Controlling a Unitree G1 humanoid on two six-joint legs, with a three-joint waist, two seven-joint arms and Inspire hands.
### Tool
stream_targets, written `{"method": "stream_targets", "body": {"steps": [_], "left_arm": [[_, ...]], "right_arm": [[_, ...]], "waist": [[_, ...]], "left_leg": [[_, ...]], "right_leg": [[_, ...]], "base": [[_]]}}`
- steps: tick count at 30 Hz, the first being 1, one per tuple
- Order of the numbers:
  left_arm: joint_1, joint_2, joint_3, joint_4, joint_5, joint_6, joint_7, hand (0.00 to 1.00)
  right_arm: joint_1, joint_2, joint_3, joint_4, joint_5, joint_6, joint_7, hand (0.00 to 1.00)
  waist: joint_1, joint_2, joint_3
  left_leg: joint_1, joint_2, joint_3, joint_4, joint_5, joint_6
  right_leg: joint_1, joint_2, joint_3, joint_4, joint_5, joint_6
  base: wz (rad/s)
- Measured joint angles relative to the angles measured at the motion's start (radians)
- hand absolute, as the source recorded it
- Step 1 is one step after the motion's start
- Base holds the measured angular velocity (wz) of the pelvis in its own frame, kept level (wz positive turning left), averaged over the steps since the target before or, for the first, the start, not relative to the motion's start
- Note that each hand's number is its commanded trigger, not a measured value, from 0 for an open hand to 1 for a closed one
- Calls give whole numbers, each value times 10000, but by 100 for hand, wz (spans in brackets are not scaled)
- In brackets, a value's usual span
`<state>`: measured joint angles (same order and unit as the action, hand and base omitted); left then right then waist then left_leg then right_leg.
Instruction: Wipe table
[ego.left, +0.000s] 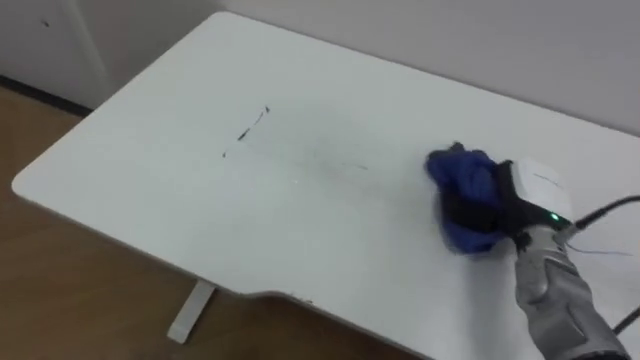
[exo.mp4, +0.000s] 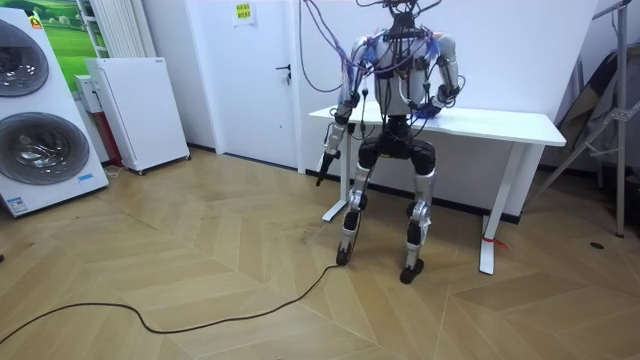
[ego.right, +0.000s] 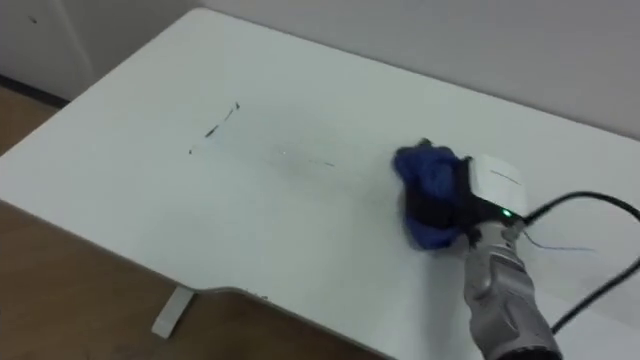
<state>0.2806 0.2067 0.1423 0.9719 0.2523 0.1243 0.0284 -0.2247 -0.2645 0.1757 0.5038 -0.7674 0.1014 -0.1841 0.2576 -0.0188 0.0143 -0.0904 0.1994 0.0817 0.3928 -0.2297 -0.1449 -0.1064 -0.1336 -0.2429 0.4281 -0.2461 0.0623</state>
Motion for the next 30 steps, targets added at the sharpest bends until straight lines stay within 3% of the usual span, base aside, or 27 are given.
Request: {"method": "stream_targets", "body": {"steps": [1, 3, 4, 6, 8, 10, 13, 15, 17, 20, 21, 22, 23, 24, 25, 27, 29, 30], "left_arm": [[182, -83, 2, -10, -23, 28, -16, 0], [496, -28, 6, -56, -63, 142, -16, 0], [611, 18, 6, -93, -111, 211, -12, 0], [886, 113, 310, -106, -233, 367, -23, 0], [985, 131, 785, -175, -162, 385, -28, 0], [1194, 166, 1303, -309, -4, 351, 53, 0], [1163, 272, 1589, -308, 255, 66, 158, 0], [1135, 283, 1519, -328, 251, -53, 295, 0], [1110, 278, 1356, -379, 227, -84, 301, 0], [952, 254, 876, -482, 152, 10, 316, 0], [773, 225, 631, -442, 147, 60, 299, 0], [645, 158, 584, -425, 164, 88, 282, 0], [592, 135, 573, -425, 169, 97, 274, 0], [512, 124, 453, -426, 139, 115, 237, 0], [379, 117, 382, -453, 138, 170, 178, 0], [197, 96, 302, -557, 135, 188, 169, 0], [305, 51, 265, -681, 128, 199, 62, 0], [581, 59, 269, -693, 108, 246, 7, 0]], "right_arm": [[-67, -6, -6, 17, -32, -43, 26, 100], [35, -13, -15, 184, 88, -162, -169, 100], [179, -16, -18, 276, 167, -229, -315, 100], [898, -20, -247, 382, 234, -697, -1118, 100], [1807, -27, -851, 548, 524, -1237, -1966, 100], [3402, -117, -2104, 647, 1183, -1773, -3108, 100], [4453, -506, -3493, 1605, 2358, -2190, -3741, 100], [4601, -879, -3941, 2111, 2651, -2047, -3687, 100], [4536, -1059, -4014, 2153, 2656, -1725, -3656, 100], [3648, -918, -3751, 1932, 2476, -763, -3316, 100], [3343, -929, -3344, 1539, 2228, -253, -3085, 100], [2996, -813, -2812, 810, 1802, 190, -2595, 100], [2789, -712, -2436, 453, 1581, 346, -2364, 100], [2194, -511, -1508, -169, 1132, 518, -1936, 100], [1498, -378, -520, -543, 793, 474, -1506, 100], [466, -136, 126, -897, 390, 286, -924, 100], [-348, -149, 323, -968, 284, 83, -787, 100], [-628, -155, 328, -927, 292, 73, -773, 100]], "waist": [[-22, 93, 1], [-75, 180, -62], [-93, 191, -73], [-476, 181, -92], [-960, 64, -134], [-1600, -206, -295], [-1847, -383, -426], [-1938, -363, -431], [-1810, -262, -432], [-1567, -53, -358], [-1280, 80, -321], [-1051, 80, -195], [-919, 171, -208], [-708, 141, -142], [-536, 166, -111], [-398, 9, -54], [-26, -95, -12], [15, -133, -32]], "left_leg": [[65, -322, 38, -35, -93, 170], [268, -624, 47, -226, -184, 355], [354, -651, 48, -329, -176, 367], [574, -789, 36, -572, -120, 460], [780, -922, 16, -760, -56, 565], [1041, -1215, 14, -1052, 28, 732], [1226, -1359, 157, -973, -152, 953], [1348, -1367, 226, -871, -307, 1037], [1526, -1364, 251, -949, -405, 1091], [1657, -1344, 219, -1053, -425, 1145], [1670, -1345, 148, -1059, -445, 1182], [1657, -1346, 112, -1102, -431, 1207], [1638, -1358, 75, -1142, -418, 1227], [1535, -1436, -179, -1205, -415, 1228], [1364, -1463, -449, -1180, -378, 1229], [1070, -1486, -778, -1206, -231, 1171], [914, -1510, -999, -1323, -29, 1181], [852, -1512, -1144, -1335, 6, 1171]], "right_leg": [[-24, -19, 338, -70, 10, 45], [46, -42, 543, -283, 114, 138], [119, -41, 556, -383, 164, 164], [520, -69, 547, -817, 281, 276], [995, -84, 525, -1222, 317, 338], [1589, -289, 411, -1698, 389, 505], [1973, -402, 382, -1920, 523, 679], [2099, -358, 101, -1872, 571, 669], [2104, -272, -78, -1874, 695, 599], [1964, -10, -210, -1912, 924, 381], [1827, 52, -258, -1899, 1046, 301], [1653, 114, -300, -1856, 1163, 213], [1553, 170, -309, -1841, 1198, 159], [1354, 263, -337, -1833, 1265, 55], [1209, 352, -363, -1836, 1287, 15], [1013, 375, -401, -1820, 1216, -104], [931, 397, -442, -1894, 1194, -140], [1002, 385, -652, -1936, 1188, -135]], "base": [[-16], [-16], [-10], [24], [53], [52], [0], [-22], [-49], [-60], [-72], [-75], [-68], [-45], [-23], [34], [49], [63]]}}
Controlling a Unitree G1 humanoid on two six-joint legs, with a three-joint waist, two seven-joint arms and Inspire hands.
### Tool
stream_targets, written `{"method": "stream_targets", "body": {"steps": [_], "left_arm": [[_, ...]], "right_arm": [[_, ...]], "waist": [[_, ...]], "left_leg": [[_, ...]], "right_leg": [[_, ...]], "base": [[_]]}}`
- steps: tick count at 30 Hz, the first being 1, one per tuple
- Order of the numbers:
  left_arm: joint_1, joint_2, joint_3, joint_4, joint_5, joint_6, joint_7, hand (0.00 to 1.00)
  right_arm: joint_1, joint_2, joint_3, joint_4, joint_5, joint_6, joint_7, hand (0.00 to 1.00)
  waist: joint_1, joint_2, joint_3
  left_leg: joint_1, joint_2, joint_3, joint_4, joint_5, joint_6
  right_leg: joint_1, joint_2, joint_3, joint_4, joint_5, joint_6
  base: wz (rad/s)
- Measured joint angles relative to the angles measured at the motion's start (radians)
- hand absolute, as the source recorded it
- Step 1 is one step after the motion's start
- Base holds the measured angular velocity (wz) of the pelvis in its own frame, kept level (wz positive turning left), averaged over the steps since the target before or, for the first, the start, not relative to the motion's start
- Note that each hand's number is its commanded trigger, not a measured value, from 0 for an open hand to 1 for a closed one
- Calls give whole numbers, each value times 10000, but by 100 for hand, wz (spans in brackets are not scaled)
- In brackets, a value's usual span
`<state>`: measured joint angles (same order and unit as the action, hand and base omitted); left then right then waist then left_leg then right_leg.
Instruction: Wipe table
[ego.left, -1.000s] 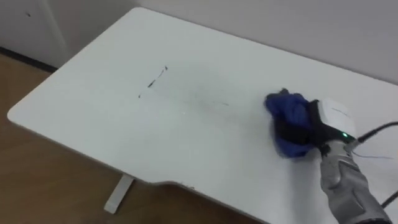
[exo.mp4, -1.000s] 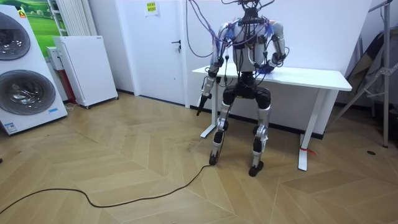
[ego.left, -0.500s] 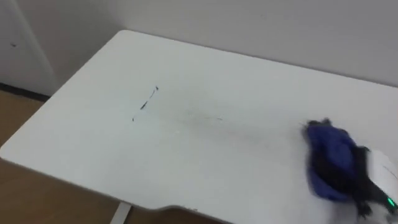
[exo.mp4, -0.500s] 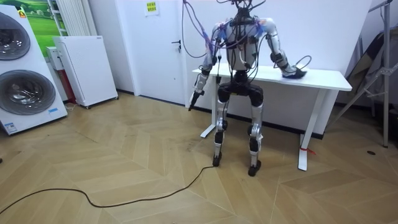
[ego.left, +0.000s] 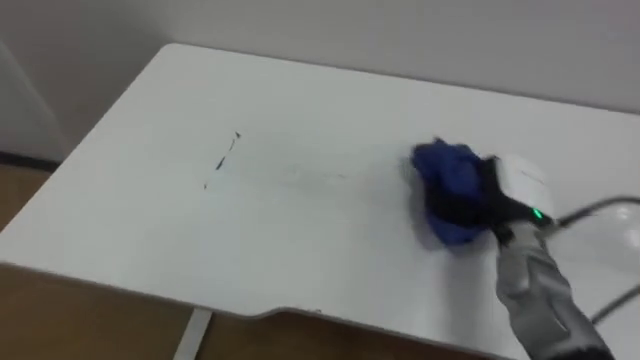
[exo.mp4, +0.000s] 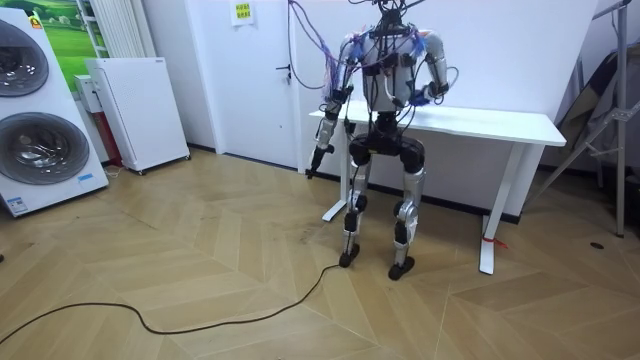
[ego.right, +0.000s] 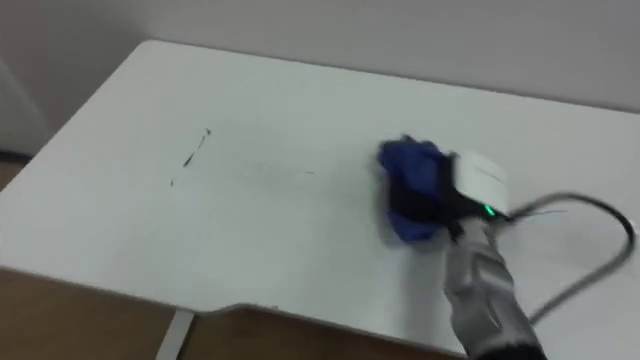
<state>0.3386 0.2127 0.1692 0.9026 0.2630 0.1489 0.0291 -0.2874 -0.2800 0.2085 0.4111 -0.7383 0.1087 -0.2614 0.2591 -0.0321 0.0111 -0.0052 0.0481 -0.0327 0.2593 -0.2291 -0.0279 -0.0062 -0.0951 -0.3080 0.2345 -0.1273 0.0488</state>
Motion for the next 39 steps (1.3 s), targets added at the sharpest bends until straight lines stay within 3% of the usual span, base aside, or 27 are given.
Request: {"method": "stream_targets", "body": {"steps": [2, 5, 6, 7, 10, 13, 15, 21, 22, 25, 29, 31, 34, 35, 36, 39], "left_arm": [[506, -27, 43, -12, 37, 171, -43, 0], [1058, 44, 569, -46, 53, 248, -305, 0], [1138, 53, 939, -47, 79, 247, -347, 0], [1250, 48, 1191, -37, 88, 243, -411, 0], [1362, 227, 1500, -31, 129, 131, -409, 0], [1318, 375, 1492, -61, 48, -213, -410, 0], [1278, 372, 1397, -120, 36, -250, -402, 0], [710, 283, 899, -93, 31, -146, -649, 0], [644, 244, 887, -88, 34, -46, -675, 0], [679, 41, 802, -61, 17, 69, -774, 0], [948, 12, 796, -64, -221, 175, -778, 0], [1203, 60, 871, -59, -175, 152, -777, 0], [1322, 96, 1120, 41, -154, 101, -754, 0], [1321, 115, 1176, 47, -133, 93, -754, 0], [1318, 162, 1323, 116, -111, 14, -752, 0], [1335, 253, 1457, 292, -146, -45, -722, 0]], "right_arm": [[72, -29, -256, 175, -2, -45, 1, 100], [1212, -377, -927, 1330, 152, -153, -87, 100], [1722, -449, -1494, 2020, 403, -389, -199, 100], [2408, -529, -2110, 2011, 631, -726, -619, 100], [2929, -1018, -3019, 2870, 935, -1124, -888, 100], [3159, -1210, -3625, 3413, 1086, -1062, -875, 100], [3119, -1340, -3569, 3424, 1133, -1035, -854, 100], [1763, -1335, -2914, 3502, 1226, 13, -115, 100], [1579, -1326, -2753, 3277, 1111, 169, -11, 100], [1474, -1316, -2594, 2695, 956, 168, 54, 100], [1514, -1320, -2631, 2618, 1027, 111, -109, 100], [1918, -1339, -2810, 3011, 1192, -437, -585, 100], [2502, -1359, -3332, 3615, 1249, -977, -1241, 100], [2635, -1359, -3483, 3753, 1271, -1059, -1346, 100], [2929, -1361, -3804, 3999, 1411, -1152, -1463, 100], [3476, -1559, -4326, 4287, 1718, -1169, -1547, 100]], "waist": [[-104, -21, -9], [-236, -38, -5], [-298, -124, -56], [-395, -53, -40], [-743, -46, -145], [-850, 5, -233], [-904, 23, -238], [-696, 140, -227], [-606, 157, -183], [-458, 243, -90], [-475, 239, -87], [-805, 204, -84], [-1006, 129, -146], [-1105, 94, -157], [-1232, 9, -220], [-1244, -34, -246]], "left_leg": [[125, -17, -11, 21, 29, 11], [234, -50, 3, 55, 39, 33], [284, -105, 97, -22, 64, 74], [368, -168, 159, -34, 72, 89], [630, -248, 170, -104, 72, 89], [989, -253, 246, -339, 35, 152], [1026, -256, 278, -384, 20, 170], [631, -246, 220, -206, 66, 132], [494, -245, 213, -182, 109, 135], [310, -248, 296, -166, 141, 128], [351, -246, 287, -244, 206, 114], [454, -260, 229, -248, 208, 117], [589, -271, 277, -272, 196, 128], [618, -271, 277, -278, 190, 135], [692, -272, 278, -315, 175, 142], [865, -265, 288, -351, 66, 148]], "right_leg": [[255, -67, -170, -10, -67, 103], [662, -136, -416, -82, -83, 129], [801, -208, -433, -113, -140, 219], [928, -287, -472, -134, -192, 301], [1277, -379, -558, -179, -274, 427], [1637, -363, -534, -311, -322, 494], [1642, -362, -512, -308, -348, 486], [1058, -241, -307, -202, -297, 224], [838, -214, -192, -87, -294, 165], [373, -203, 87, 165, -370, 114], [299, -202, 94, 178, -419, 99], [595, -197, 22, 26, -437, 129], [890, -221, -90, -44, -481, 200], [996, -227, -187, -95, -484, 205], [1166, -246, -352, -139, -505, 239], [1495, -235, -505, -292, -518, 259]], "base": [[68], [65], [45], [30], [13], [-5], [-23], [-25], [-27], [-16], [2], [31], [24], [51], [38], [8]]}}
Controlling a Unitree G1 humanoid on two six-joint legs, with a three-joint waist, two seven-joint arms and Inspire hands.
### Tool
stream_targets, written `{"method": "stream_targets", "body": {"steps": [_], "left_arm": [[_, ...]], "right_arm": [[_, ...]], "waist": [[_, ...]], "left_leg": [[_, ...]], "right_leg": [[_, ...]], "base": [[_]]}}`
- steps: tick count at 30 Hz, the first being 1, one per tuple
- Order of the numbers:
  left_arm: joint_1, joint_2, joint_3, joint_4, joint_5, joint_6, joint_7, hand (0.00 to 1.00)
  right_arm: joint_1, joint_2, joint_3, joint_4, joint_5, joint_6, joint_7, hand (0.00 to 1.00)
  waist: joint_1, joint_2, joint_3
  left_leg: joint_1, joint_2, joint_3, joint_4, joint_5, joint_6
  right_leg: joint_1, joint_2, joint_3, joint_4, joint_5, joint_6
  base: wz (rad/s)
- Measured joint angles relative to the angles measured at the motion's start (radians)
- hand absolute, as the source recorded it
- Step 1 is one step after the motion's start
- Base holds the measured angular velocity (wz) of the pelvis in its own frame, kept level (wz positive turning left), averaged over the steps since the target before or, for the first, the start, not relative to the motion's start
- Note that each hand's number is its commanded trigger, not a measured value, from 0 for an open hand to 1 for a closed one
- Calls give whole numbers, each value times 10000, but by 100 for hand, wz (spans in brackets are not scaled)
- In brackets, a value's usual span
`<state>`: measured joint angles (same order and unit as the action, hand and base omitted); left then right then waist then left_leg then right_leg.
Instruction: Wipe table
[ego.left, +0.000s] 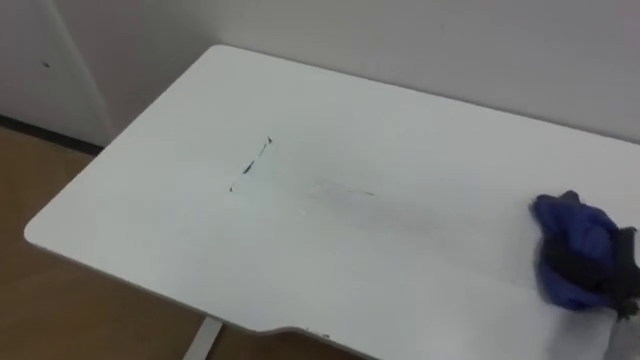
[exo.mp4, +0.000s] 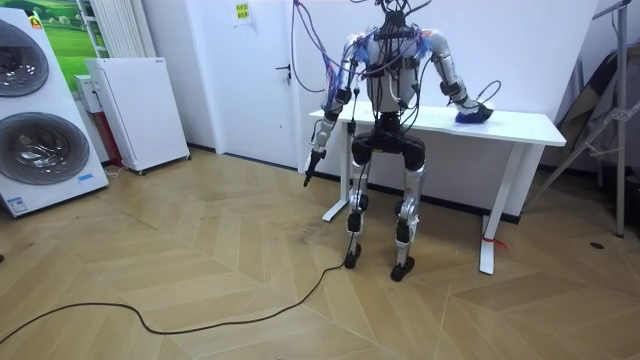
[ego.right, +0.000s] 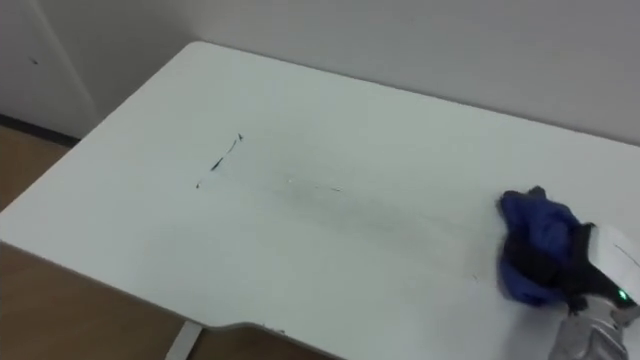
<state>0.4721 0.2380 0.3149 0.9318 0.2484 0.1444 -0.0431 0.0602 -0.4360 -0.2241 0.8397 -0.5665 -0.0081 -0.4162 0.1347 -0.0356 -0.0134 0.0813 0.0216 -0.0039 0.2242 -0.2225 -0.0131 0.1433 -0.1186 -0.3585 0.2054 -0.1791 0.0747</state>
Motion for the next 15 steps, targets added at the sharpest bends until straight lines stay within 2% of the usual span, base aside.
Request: {"method": "stream_targets", "body": {"steps": [2, 5, 6, 7, 8, 9, 10, 11, 12, 13, 14, 15], "left_arm": [[-44, 26, -66, -6, -4, -1, 147, 0], [-151, 84, -423, -50, -41, -3, 202, 0], [-235, 50, -643, -65, -41, -14, 200, 0], [-287, 10, -918, -78, -41, -15, 186, 0], [-328, -31, -1011, -84, -41, -6, 187, 0], [-416, -126, -1114, -71, -38, 20, 184, 0], [-529, -184, -1160, -66, -57, 4, 178, 0], [-551, -214, -1161, -81, -58, -3, 178, 0], [-575, -270, -1252, -93, -39, -3, 179, 0], [-693, -313, -1390, -92, -24, 30, 151, 0], [-776, -310, -1475, -96, -23, 47, 113, 0], [-932, -306, -1679, -108, -52, 32, 51, 0]], "right_arm": [[97, -198, -17, 120, 179, 5, -6, 100], [8, -171, 103, -30, 171, 112, -3, 100], [-82, -171, 244, -162, 144, 297, 11, 100], [-251, -172, 516, -363, 91, 670, 73, 100], [-401, -151, 677, -419, 62, 831, 136, 100], [-609, -66, 1040, -785, -4, 1177, 319, 100], [-680, 89, 1535, -1386, -161, 1449, 528, 100], [-788, 184, 1862, -1666, -347, 1532, 674, 100], [-1078, 400, 2587, -2181, -764, 1582, 990, 100], [-1517, 637, 3298, -2582, -1310, 1621, 1295, 100], [-1770, 793, 3598, -2700, -1587, 1623, 1462, 100], [-2348, 1064, 4043, -2769, -2167, 1583, 1739, 100]], "waist": [[-100, 12, -8], [-150, 95, -30], [-49, 87, -2], [145, 190, -37], [181, 149, -2], [320, 197, 4], [622, 192, 21], [728, 220, 14], [900, 207, 35], [1030, 239, 90], [1079, 259, 109], [1188, 311, 258]], "left_leg": [[-14, -10, -4, 77, -26, 4], [56, 2, 35, 104, -20, -4], [108, 13, 119, 86, -16, -9], [176, 51, 328, 35, -13, -14], [183, 58, 346, 18, -13, -13], [169, 83, 384, -9, -10, -18], [176, 134, 430, -48, -4, -25], [175, 158, 423, -49, -4, -30], [153, 195, 386, -61, -11, -49], [59, 199, 300, -9, -32, -80], [-37, 199, 279, 28, -32, -81], [-200, 198, 271, 191, -63, -92]], "right_leg": [[50, -2, -29, -50, -1, 1], [112, 18, 13, -86, 0, -1], [87, 21, 124, -53, -4, -10], [-13, 55, 374, 21, -17, -33], [-58, 90, 505, 11, -8, -48], [-158, 155, 725, 36, 35, -109], [-333, 224, 886, 102, 102, -189], [-437, 249, 909, 182, 116, -212], [-592, 285, 917, 258, 142, -258], [-753, 285, 904, 386, 118, -299], [-839, 283, 902, 440, 106, -310], [-996, 249, 894, 603, 59, -329]], "base": [[0], [-6], [-34], [-44], [-58], [-64], [-69], [-72], [-49], [-30], [0], [19]]}}
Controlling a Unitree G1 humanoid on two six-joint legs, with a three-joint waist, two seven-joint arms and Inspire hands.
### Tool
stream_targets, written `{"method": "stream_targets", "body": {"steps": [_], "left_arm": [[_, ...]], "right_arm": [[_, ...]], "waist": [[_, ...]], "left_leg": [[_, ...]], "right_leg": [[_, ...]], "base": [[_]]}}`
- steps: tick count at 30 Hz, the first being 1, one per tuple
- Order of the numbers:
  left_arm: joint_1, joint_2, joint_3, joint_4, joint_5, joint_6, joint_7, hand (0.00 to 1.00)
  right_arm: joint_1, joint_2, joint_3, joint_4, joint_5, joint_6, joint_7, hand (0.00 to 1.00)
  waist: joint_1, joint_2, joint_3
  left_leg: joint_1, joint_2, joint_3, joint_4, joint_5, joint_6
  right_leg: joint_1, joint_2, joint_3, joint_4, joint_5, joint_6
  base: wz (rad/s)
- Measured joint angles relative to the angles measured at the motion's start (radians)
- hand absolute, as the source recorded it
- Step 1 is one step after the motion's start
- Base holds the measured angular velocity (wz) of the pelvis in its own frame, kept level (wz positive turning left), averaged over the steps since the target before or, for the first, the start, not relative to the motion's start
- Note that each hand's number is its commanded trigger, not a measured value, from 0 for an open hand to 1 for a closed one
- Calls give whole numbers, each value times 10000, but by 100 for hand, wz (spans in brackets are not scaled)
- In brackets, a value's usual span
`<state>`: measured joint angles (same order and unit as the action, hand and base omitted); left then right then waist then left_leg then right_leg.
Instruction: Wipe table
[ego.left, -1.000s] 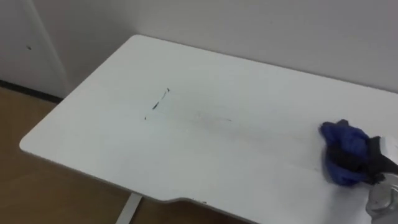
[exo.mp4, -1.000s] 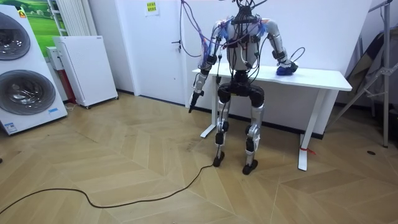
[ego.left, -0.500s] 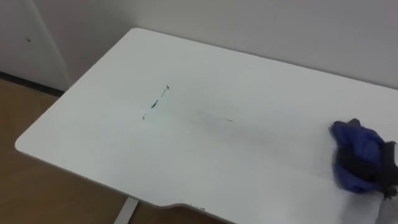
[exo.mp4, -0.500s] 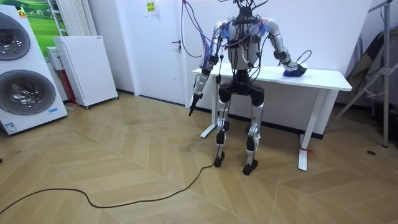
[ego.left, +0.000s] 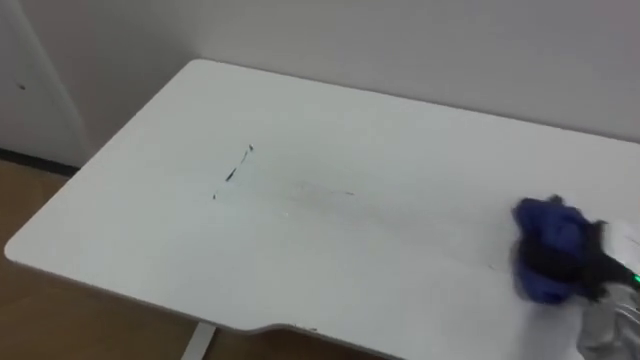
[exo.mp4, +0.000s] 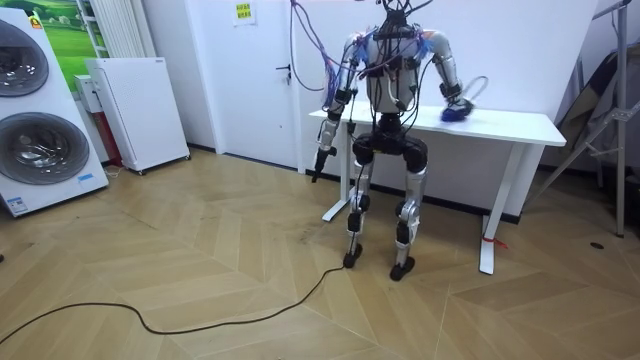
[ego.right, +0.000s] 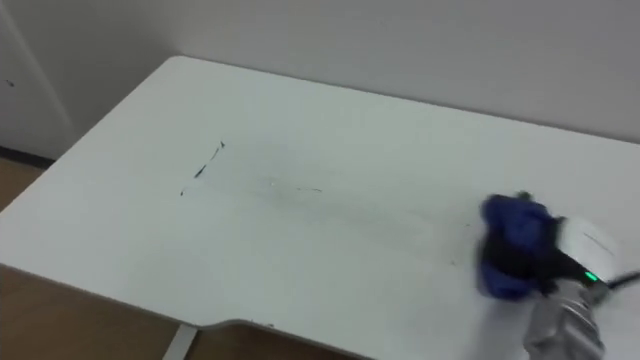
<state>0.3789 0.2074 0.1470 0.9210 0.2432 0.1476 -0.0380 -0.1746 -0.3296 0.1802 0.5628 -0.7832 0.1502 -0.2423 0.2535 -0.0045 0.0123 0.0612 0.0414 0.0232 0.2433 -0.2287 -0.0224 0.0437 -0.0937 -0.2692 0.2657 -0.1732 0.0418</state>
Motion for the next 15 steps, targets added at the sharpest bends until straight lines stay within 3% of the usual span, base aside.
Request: {"method": "stream_targets", "body": {"steps": [3, 5, 7, 8, 10, 12, 14, 15], "left_arm": [[-75, 51, -327, 33, -190, 87, -168, 0], [45, 85, -316, 47, -232, 156, -153, 0], [185, 177, -269, 319, -226, 161, -154, 0], [231, 290, -229, 344, -235, 160, -168, 0], [33, 555, -140, 463, -247, -8, -161, 0], [-63, 687, 219, 573, -222, -153, -145, 0], [-317, 845, 703, 569, -139, -290, -123, 0], [-345, 944, 861, 500, -100, -369, -74, 0]], "right_arm": [[-873, 122, 439, 282, -61, -294, 333, 100], [-983, 87, 328, 589, 59, -295, 226, 100], [-962, 61, 198, 1089, 369, -523, -117, 100], [-868, 53, 105, 1387, 529, -829, -397, 100], [-696, 29, -93, 1758, 1020, -1129, -783, 100], [-471, -13, -324, 1827, 1132, -1191, -890, 100], [-111, -24, -790, 1906, 1169, -1276, -1045, 100], [44, -80, -1003, 2030, 1191, -1318, -1195, 100]], "waist": [[290, 97, 114], [309, 139, 115], [308, 206, 94], [277, 253, 113], [268, 220, 72], [234, 260, 22], [15, 182, -105], [-200, 94, -185]], "left_leg": [[-373, -169, -213, 533, -165, 125], [-520, -338, -226, 811, -228, 236], [-491, -342, -172, 991, -291, 341], [-490, -303, 16, 1039, -383, 417], [-546, -272, 193, 1119, -548, 535], [-585, -203, 329, 1230, -663, 592], [-652, -157, 315, 1270, -681, 614], [-722, -153, 319, 1315, -678, 613]], "right_leg": [[-259, -336, -394, 515, -227, 124], [-432, -685, -521, 1128, -449, 276], [-470, -880, -705, 1420, -449, 277], [-489, -939, -728, 1503, -448, 278], [-496, -1125, -983, 1502, -426, 315], [-491, -1165, -1024, 1528, -339, 433], [-570, -1231, -811, 1572, -225, 468], [-651, -1522, -782, 1532, -41, 508]], "base": [[46], [51], [9], [0], [-14], [-19], [7], [18]]}}
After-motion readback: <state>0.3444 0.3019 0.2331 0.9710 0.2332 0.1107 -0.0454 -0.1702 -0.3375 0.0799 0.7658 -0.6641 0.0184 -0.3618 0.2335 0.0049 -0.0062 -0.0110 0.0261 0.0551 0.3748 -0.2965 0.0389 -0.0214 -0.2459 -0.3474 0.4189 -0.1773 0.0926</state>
